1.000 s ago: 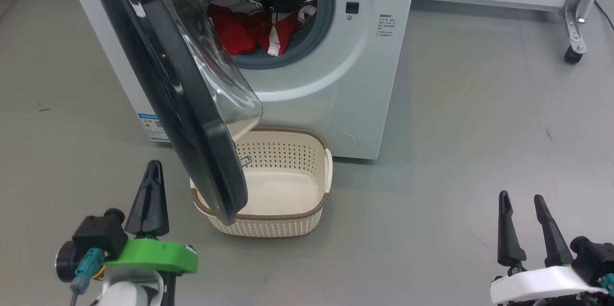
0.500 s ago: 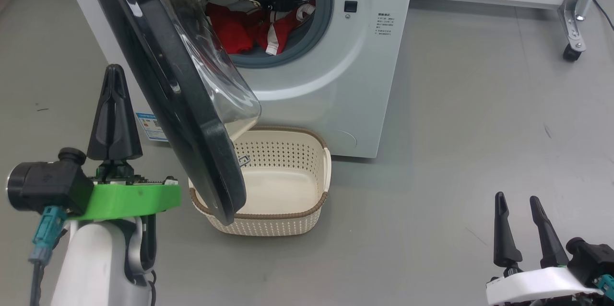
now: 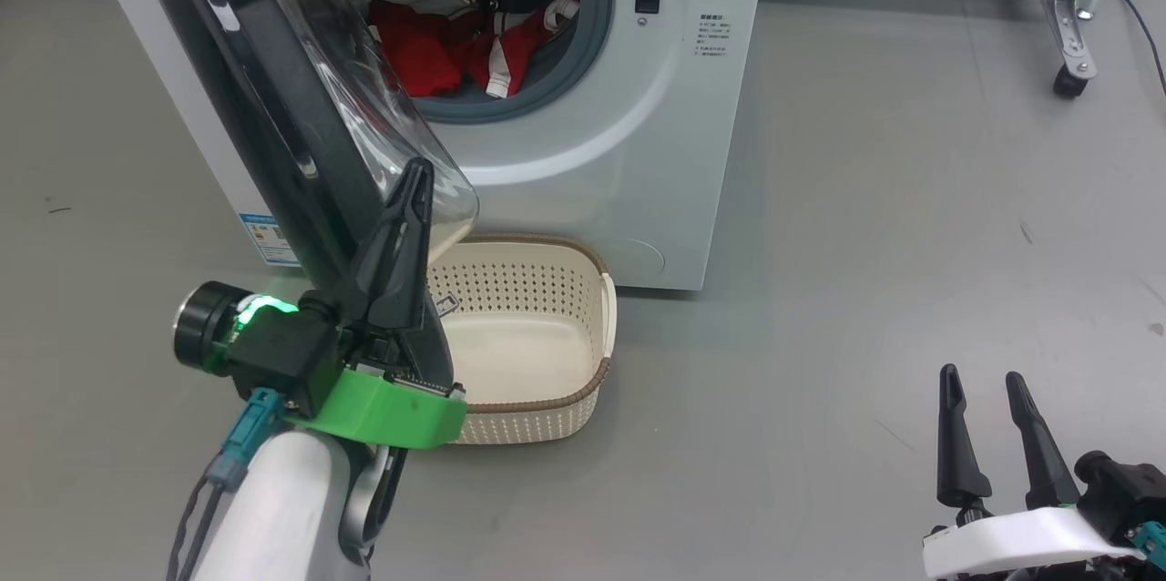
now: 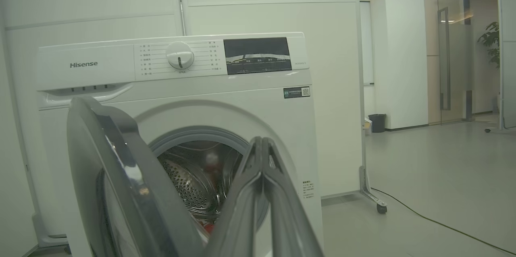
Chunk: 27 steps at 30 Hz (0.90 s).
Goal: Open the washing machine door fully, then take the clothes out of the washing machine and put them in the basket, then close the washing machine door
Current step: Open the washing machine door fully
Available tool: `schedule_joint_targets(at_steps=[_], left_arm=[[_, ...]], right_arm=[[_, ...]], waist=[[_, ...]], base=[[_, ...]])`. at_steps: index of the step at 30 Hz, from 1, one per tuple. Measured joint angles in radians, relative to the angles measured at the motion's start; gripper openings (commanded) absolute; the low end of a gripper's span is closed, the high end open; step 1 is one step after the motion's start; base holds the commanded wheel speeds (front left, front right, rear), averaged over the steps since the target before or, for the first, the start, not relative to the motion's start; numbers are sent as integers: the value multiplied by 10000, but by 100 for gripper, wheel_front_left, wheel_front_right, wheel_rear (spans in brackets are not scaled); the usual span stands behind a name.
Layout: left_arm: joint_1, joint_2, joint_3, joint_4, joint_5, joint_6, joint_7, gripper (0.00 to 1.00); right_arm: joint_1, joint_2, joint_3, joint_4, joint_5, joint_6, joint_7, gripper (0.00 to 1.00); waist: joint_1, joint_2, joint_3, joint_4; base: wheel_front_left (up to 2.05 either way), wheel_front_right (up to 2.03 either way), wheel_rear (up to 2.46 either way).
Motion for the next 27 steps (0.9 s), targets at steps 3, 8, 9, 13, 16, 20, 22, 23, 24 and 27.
schedule_joint_targets(at_steps=[3,8,9,13,16,20,22,23,24,27], left_arm=[[9,0,-324,280,-29,0,186,0],[72,0,-600,761,-303,46,512,0],[137,2,-619,888,-372,94,598,0],[417,10,-765,1356,-755,186,951,0],[439,12,-922,1521,-1039,190,1078,0],[430,12,-1053,1776,-1273,211,1252,0],[428,12,-1053,1964,-1275,284,1340,0],[427,12,-1047,2038,-1275,316,1346,0],[424,12,-1034,2115,-1279,364,1386,0],[422,12,-980,2341,-1358,495,1429,0]], right_arm=[[-5,12,-8,0,0,2,0,100],[-26,33,10,31,-12,19,0,100],[-35,38,36,48,-31,52,0,100],[-35,67,35,63,-71,81,0,100],[-35,77,0,67,-71,82,0,100],[-35,109,-107,75,-71,86,0,100],[-35,119,-107,82,-71,86,0,100],[-36,125,-109,86,-71,86,0,100],[-37,134,-113,86,-71,86,0,100],[-38,153,-121,90,-71,88,0,100]], waist=[[0,0,22,-57],[0,0,44,-175],[0,0,46,-212],[0,0,70,-381],[0,0,108,-482],[0,0,159,-551],[0,0,172,-574],[0,0,177,-586],[0,0,181,-598],[0,0,193,-632]], base=[[0,0,0],[0,0,0],[0,0,0],[0,0,0],[0,0,0],[0,0,0],[0,0,0],[0,0,0],[0,0,0],[0,0,0]])
